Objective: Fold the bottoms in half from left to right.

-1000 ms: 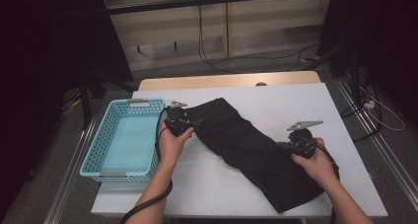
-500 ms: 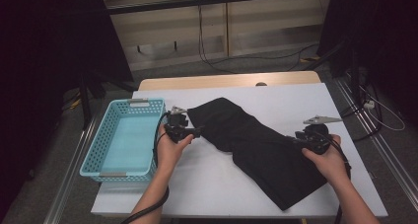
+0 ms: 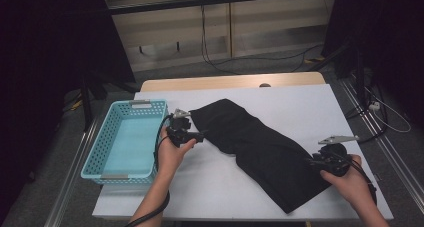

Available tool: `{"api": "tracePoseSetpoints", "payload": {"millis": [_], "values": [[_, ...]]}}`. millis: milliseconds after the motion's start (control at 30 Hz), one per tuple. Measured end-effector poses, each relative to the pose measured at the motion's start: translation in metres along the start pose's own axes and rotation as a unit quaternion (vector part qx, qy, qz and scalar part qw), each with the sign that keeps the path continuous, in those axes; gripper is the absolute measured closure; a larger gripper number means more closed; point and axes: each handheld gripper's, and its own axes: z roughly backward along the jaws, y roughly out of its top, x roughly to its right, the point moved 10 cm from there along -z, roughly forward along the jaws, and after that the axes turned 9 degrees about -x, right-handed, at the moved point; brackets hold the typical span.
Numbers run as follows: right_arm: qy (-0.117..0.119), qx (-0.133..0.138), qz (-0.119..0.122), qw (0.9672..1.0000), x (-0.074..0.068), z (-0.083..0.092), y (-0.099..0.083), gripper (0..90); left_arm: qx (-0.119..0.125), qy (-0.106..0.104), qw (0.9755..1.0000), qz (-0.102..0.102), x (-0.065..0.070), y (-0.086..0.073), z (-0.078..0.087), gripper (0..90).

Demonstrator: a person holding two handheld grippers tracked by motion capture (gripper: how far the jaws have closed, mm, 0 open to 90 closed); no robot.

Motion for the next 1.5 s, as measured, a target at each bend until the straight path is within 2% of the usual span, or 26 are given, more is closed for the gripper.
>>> {"api": "tracePoseSetpoints", "payload": {"millis": [67, 100, 133, 200, 267, 367, 467, 500, 567, 633, 700, 800, 867, 967, 1000, 1033, 1100, 1167, 1300, 1367, 1400, 1433, 1500], "values": [[-0.004, -0.013, -0.007, 0.9999, 0.005, 0.004, -0.004, 66.3, 0.002, 0.000, 1.0000, -0.002, 0.001, 0.000, 0.001, 20.6], [-0.003, -0.014, -0.009, 0.9999, 0.008, 0.006, -0.005, 72.0, 0.003, 0.000, 1.0000, -0.003, 0.001, 0.000, 0.001, 20.6], [0.008, -0.019, -0.010, 0.9997, 0.009, 0.007, -0.007, 82.6, 0.004, 0.001, 1.0000, -0.003, 0.002, 0.000, 0.001, 20.4], [0.026, -0.015, -0.013, 0.9995, 0.010, 0.007, -0.009, 89.6, 0.001, 0.002, 1.0000, -0.005, 0.002, 0.000, 0.001, 20.3], [0.028, -0.014, -0.016, 0.9994, 0.013, 0.007, -0.008, 89.9, 0.004, 0.002, 1.0000, -0.004, 0.002, 0.001, 0.000, 20.3], [-0.006, -0.004, -0.015, 0.9999, 0.029, 0.007, -0.003, 90.0, 0.003, 0.002, 1.0000, -0.006, 0.003, 0.000, 0.001, 20.1], [-0.025, 0.012, -0.025, 0.9993, 0.046, 0.008, 0.002, 88.4, 0.002, 0.002, 1.0000, -0.006, 0.002, 0.000, 0.000, 20.0], [-0.028, 0.019, -0.017, 0.9993, 0.048, 0.008, 0.004, 84.8, 0.000, 0.002, 1.0000, -0.005, 0.002, -0.001, 0.000, 19.8], [-0.039, 0.026, -0.006, 0.9989, 0.046, 0.007, 0.006, 69.7, -0.001, 0.002, 1.0000, -0.005, 0.002, -0.001, 0.000, 19.6], [-0.036, 0.033, 0.014, 0.9987, 0.034, 0.009, 0.009, 65.2, -0.002, 0.001, 1.0000, -0.005, 0.002, -0.001, 0.000, 19.3], [-0.029, 0.046, 0.034, 0.9979, 0.015, 0.011, 0.016, 57.8, 0.000, 0.003, 1.0000, -0.004, 0.003, -0.001, 0.000, 18.8], [0.004, 0.068, 0.069, 0.9953, -0.023, 0.013, 0.026, 55.8, 0.000, 0.003, 1.0000, -0.007, 0.003, 0.000, 0.002, 18.4], [0.019, 0.077, 0.090, 0.9928, -0.047, 0.012, 0.032, 55.9, 0.000, 0.004, 1.0000, -0.005, 0.004, -0.001, 0.002, 18.0], [0.054, 0.085, 0.111, 0.9887, -0.082, 0.006, 0.038, 58.0, -0.005, 0.006, 0.9999, -0.014, 0.005, -0.002, 0.003, 17.4], [0.066, 0.087, 0.116, 0.9872, -0.093, 0.004, 0.040, 60.8, -0.002, 0.005, 0.9999, -0.011, 0.006, -0.001, 0.002, 17.2], [0.077, 0.081, 0.126, 0.9857, -0.103, 0.001, 0.039, 64.4, -0.005, 0.005, 0.9999, -0.014, 0.007, -0.002, 0.003, 17.1], [0.095, 0.077, 0.141, 0.9823, -0.122, -0.006, 0.039, 64.7, -0.009, 0.008, 0.9997, -0.020, 0.006, -0.003, 0.003, 16.7], [0.102, 0.071, 0.164, 0.9786, -0.138, -0.013, 0.038, 64.8, -0.011, 0.009, 0.9997, -0.020, 0.005, -0.004, 0.003, 16.5], [0.104, 0.056, 0.195, 0.9737, -0.157, -0.027, 0.035, 62.9, -0.011, 0.011, 0.9997, -0.017, 0.004, -0.005, 0.003, 16.1], [0.088, 0.045, 0.212, 0.9722, -0.159, -0.034, 0.033, 62.0, -0.012, 0.010, 0.9997, -0.017, 0.004, -0.005, 0.003, 16.1], [0.082, 0.049, 0.220, 0.9707, -0.159, -0.036, 0.032, 62.3, -0.012, 0.011, 0.9997, -0.017, 0.004, -0.005, 0.003, 16.1], [0.079, 0.052, 0.213, 0.9724, -0.158, -0.037, 0.034, 66.3, -0.011, 0.011, 0.9997, -0.017, 0.003, -0.005, 0.003, 16.1], [0.073, 0.053, 0.214, 0.9726, -0.155, -0.038, 0.035, 71.6, -0.011, 0.011, 0.9998, -0.015, 0.003, -0.005, 0.003, 16.1]]}}
